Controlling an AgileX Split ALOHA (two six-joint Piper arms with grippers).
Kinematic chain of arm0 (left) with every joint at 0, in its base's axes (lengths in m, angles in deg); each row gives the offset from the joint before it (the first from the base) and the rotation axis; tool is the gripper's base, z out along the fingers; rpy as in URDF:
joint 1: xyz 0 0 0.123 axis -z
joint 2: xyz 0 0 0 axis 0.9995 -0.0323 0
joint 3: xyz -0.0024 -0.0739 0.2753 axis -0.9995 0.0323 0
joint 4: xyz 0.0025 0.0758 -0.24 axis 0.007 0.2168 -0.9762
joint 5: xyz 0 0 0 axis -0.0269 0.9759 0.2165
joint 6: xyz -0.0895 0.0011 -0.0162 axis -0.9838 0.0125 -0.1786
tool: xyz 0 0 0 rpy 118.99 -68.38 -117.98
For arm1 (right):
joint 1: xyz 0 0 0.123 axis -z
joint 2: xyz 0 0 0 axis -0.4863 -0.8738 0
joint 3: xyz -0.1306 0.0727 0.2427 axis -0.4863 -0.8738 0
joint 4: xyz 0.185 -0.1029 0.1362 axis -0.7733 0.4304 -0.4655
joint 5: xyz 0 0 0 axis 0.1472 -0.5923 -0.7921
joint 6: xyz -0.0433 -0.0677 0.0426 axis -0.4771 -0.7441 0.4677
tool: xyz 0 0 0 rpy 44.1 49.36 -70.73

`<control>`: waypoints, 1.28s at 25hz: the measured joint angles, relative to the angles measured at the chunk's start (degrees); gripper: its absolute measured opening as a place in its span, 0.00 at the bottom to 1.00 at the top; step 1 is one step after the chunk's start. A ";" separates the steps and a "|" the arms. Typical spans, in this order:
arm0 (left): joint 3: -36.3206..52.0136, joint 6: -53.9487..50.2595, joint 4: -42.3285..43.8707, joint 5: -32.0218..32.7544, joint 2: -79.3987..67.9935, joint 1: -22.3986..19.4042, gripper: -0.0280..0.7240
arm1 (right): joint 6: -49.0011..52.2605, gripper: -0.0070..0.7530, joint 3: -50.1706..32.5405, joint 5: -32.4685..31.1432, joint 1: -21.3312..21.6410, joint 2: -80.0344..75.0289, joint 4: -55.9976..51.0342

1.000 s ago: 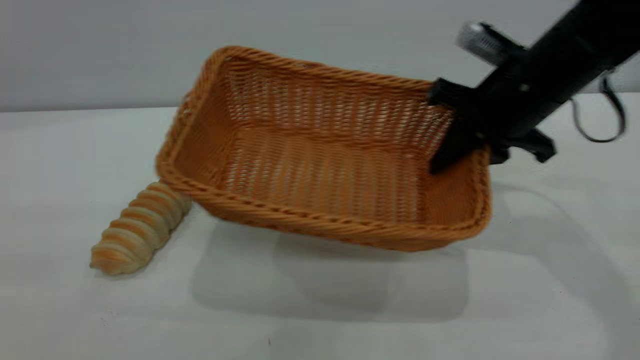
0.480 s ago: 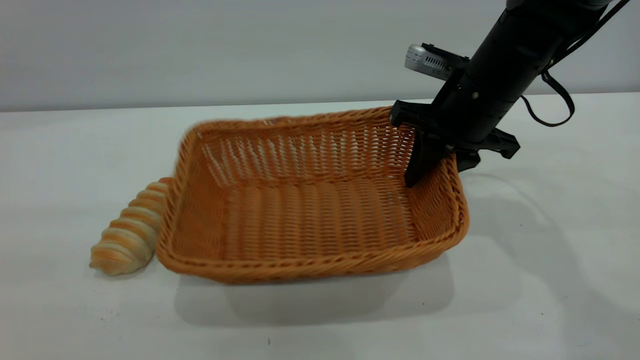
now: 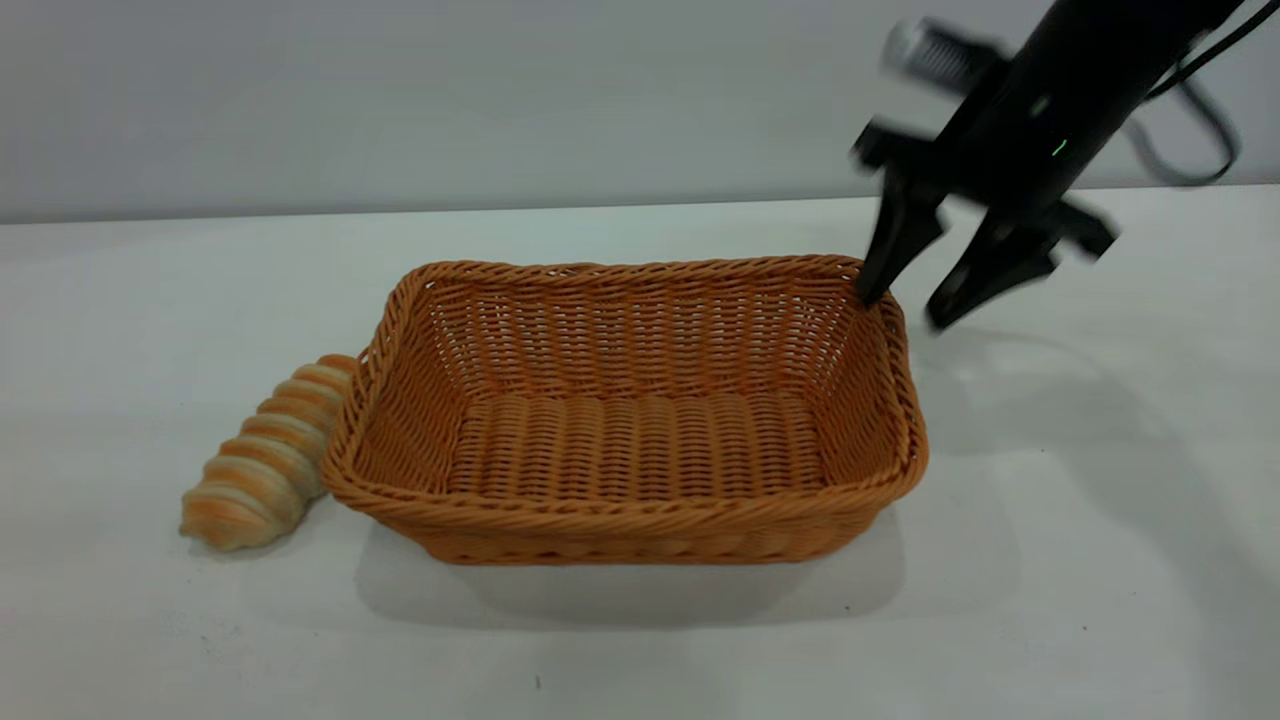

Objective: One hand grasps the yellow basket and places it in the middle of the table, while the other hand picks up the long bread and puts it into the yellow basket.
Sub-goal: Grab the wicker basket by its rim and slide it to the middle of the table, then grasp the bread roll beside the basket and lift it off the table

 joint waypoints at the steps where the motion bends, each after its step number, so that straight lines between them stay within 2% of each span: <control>1: 0.00 0.00 0.00 0.00 0.00 0.00 0.71 | 0.00 0.67 0.17 -0.96 1.20 1.23 0.44; 5: 0.00 -0.80 0.49 -0.12 0.00 0.00 0.71 | -3.41 0.67 0.37 -5.97 5.73 5.79 3.09; 10: 0.00 -2.09 -0.43 -0.59 -3.83 0.00 0.71 | -5.48 0.66 -0.46 -12.44 6.55 10.94 15.43; 16: -2.90 -1.69 -3.12 -0.98 -22.15 0.00 0.71 | -4.47 0.64 -11.66 -7.90 3.59 24.76 22.45; 22: -9.94 3.09 -8.51 -7.26 -43.35 0.00 0.71 | -1.01 0.63 -23.25 -6.00 2.66 38.37 24.96; 26: -13.95 12.01 -16.19 -10.96 -57.34 0.00 0.71 | -0.43 0.63 -28.26 -5.40 2.66 44.23 25.12; 32: -20.21 27.49 -27.61 -17.56 -75.66 0.00 0.71 | -0.18 0.63 -28.75 -5.03 2.66 47.19 25.12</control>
